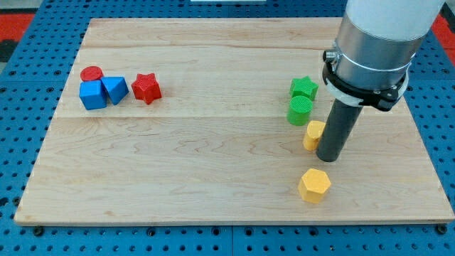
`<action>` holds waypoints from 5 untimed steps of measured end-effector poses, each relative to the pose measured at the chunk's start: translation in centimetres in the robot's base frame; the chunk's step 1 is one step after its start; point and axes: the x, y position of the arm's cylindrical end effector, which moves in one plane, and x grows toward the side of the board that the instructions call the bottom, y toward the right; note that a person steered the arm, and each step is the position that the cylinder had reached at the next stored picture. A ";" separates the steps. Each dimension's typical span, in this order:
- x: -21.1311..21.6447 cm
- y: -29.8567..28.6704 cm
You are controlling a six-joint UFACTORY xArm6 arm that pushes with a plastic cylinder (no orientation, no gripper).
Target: Place both the yellow blocks at the bottom side of the green circle
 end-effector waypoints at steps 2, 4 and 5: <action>-0.9 1.5; 7.2 6.0; 9.4 2.6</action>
